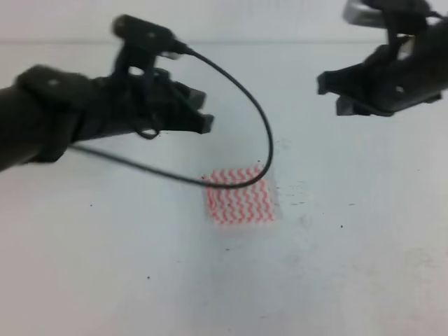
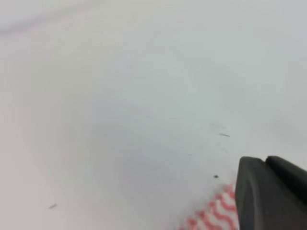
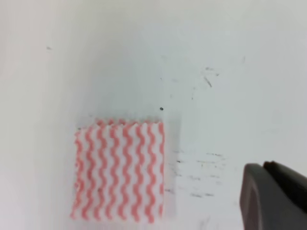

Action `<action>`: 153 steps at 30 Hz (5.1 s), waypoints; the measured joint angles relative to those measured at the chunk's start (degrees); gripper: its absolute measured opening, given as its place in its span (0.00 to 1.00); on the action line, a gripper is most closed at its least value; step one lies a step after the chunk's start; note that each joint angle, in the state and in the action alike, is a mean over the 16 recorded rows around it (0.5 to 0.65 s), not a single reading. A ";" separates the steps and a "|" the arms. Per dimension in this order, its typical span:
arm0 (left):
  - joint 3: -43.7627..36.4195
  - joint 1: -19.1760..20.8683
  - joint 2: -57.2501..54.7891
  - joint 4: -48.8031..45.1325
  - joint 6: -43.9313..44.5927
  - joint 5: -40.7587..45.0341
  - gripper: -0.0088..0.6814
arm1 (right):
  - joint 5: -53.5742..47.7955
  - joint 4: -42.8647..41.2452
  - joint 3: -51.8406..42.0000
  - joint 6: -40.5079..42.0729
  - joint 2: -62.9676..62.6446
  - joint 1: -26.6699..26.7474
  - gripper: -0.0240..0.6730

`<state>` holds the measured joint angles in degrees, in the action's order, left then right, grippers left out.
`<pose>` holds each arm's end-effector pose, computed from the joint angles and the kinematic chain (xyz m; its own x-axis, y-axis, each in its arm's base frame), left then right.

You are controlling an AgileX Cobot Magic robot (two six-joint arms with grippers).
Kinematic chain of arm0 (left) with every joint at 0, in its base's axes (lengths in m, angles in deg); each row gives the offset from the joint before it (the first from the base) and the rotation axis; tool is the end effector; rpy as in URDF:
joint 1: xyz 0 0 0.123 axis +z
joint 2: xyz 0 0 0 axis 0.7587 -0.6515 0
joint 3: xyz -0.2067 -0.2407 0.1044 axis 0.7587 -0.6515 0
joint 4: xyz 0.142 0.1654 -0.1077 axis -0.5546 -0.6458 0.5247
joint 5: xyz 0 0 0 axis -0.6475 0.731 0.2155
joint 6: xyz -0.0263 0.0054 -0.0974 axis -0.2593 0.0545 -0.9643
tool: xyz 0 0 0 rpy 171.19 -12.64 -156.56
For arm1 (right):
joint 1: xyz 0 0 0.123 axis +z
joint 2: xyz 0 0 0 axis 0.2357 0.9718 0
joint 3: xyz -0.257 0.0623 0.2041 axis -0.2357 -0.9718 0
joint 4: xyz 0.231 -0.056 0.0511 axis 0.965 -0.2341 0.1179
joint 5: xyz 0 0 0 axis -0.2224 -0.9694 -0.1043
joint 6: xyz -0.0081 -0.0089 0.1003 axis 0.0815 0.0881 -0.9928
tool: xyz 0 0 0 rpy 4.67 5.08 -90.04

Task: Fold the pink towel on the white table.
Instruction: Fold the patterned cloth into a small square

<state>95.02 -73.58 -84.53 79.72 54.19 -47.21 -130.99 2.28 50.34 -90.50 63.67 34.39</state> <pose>0.3444 -0.1884 0.3349 -0.3281 0.3382 -0.8820 0.7015 0.7126 0.0123 0.3446 0.1415 0.3677 -0.8187 0.0416 -0.5727 -0.1502 0.9471 0.2835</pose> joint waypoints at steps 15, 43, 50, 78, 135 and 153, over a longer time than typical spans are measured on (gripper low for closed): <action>-32.45 0.00 38.34 17.01 9.47 -13.09 0.01 | 19.40 2.55 -36.64 0.24 -34.56 -0.05 0.01; -69.64 0.00 86.00 21.31 6.06 -25.28 0.01 | 43.28 2.83 -74.21 5.77 -81.36 -0.08 0.01; -70.50 0.00 86.03 22.66 6.05 -27.60 0.01 | 46.11 2.85 -77.97 5.97 -81.63 -0.08 0.01; -70.37 0.00 86.15 23.11 6.08 -27.61 0.01 | 37.41 -1.74 -79.71 11.85 -90.76 -14.68 0.01; -70.28 1.75 86.64 9.38 -2.32 -30.48 0.01 | 28.44 -1.53 -84.26 11.84 -96.32 -19.35 0.01; -70.28 15.81 96.71 -60.58 -67.92 -5.98 0.01 | 28.61 -1.50 -84.40 11.74 -96.41 -19.36 0.01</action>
<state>24.74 -57.77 12.18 19.14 -13.73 -53.19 -102.38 0.77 -34.05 -78.77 -32.74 15.03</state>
